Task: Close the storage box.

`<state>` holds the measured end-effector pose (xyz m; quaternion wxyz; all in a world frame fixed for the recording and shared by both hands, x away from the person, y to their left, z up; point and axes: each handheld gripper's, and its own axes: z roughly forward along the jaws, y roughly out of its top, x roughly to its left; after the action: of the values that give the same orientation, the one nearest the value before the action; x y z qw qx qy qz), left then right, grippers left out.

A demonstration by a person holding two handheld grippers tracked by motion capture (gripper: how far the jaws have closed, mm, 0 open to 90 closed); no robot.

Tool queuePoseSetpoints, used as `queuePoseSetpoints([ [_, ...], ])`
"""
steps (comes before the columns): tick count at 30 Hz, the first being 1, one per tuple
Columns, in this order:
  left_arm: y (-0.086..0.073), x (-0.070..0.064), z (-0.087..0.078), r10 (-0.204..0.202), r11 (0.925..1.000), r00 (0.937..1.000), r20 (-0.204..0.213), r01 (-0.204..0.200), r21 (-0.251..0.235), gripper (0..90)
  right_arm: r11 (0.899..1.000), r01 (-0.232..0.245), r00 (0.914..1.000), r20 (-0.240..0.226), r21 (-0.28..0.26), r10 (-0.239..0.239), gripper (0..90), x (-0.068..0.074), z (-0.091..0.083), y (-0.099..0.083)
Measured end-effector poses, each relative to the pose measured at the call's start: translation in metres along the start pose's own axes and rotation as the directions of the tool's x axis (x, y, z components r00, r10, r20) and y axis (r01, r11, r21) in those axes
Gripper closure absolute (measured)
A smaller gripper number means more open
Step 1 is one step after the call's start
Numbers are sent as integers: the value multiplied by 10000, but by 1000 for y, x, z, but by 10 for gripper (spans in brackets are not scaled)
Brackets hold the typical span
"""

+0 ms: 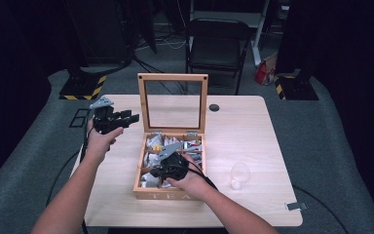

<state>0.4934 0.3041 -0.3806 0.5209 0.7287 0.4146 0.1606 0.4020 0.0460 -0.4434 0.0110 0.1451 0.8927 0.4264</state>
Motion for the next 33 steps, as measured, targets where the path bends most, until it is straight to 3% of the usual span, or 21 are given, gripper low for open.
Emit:
queuePoseSetpoints([
  [7, 1, 0, -1, -5, 10000, 10000, 1, 5, 3, 508, 9993, -131, 9999, -116, -363, 127, 900, 0, -9, 4],
  [33, 3, 0, -2, 22, 10000, 10000, -41, -23, -54, 508, 9975, -156, 9999, -70, -695, 152, 900, 2, -41, 28],
])
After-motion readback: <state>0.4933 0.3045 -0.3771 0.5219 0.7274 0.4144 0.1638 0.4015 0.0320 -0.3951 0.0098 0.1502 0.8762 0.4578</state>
